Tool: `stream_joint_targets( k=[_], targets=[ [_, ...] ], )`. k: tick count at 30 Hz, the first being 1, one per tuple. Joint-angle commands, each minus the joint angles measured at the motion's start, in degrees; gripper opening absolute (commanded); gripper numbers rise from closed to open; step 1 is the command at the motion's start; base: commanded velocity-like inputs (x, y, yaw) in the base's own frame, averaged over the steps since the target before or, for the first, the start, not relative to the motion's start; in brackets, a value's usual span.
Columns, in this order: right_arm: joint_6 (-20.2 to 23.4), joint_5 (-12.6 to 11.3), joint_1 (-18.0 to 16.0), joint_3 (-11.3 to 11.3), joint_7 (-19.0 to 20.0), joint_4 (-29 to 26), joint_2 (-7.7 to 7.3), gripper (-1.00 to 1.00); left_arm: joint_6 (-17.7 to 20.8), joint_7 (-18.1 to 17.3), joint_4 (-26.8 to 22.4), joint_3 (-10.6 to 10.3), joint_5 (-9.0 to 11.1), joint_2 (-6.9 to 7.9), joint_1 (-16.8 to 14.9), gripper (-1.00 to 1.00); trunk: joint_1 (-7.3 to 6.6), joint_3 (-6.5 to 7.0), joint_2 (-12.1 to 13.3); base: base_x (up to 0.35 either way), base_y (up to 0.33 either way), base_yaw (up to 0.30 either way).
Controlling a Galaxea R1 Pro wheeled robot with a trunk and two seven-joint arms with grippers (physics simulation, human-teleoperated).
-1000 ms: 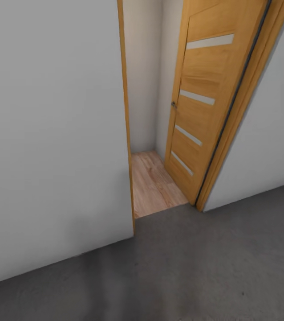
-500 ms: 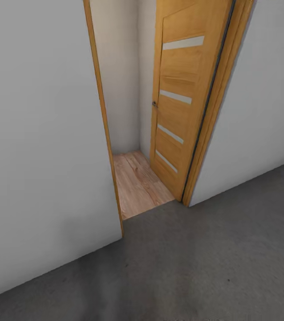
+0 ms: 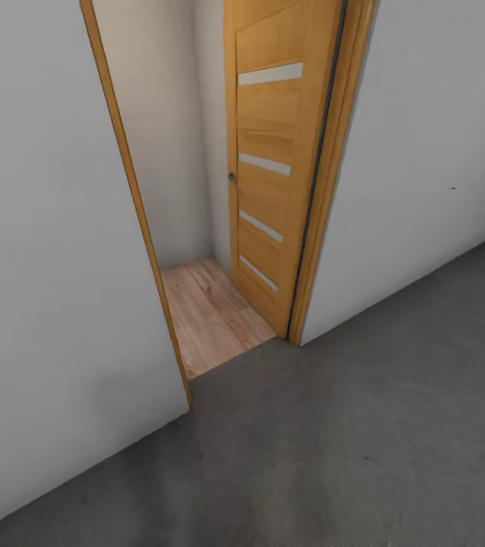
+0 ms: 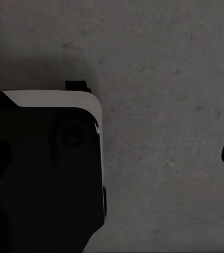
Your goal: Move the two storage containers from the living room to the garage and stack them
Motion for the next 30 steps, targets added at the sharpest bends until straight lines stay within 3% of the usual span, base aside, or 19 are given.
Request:
stream_joint_targets(
  k=[1, 30],
  targets=[
    [-0.22, -0.52, -0.06, 0.47, -0.01, 0.15, 0.06, 1.00, 0.20, 0.19, -0.06, -0.49, 0.49, -0.01, -0.02, 1.00, 0.02, -0.08, -0.08, 0.000, 0.000, -0.249],
    [-0.22, -0.51, -0.08, 0.47, 0.00, 0.15, 0.06, 1.00, 0.16, 0.19, -0.15, -0.41, 0.37, -0.09, -0.02, 1.00, 0.02, -0.08, -0.08, 0.000, 0.000, -0.249]
  ],
)
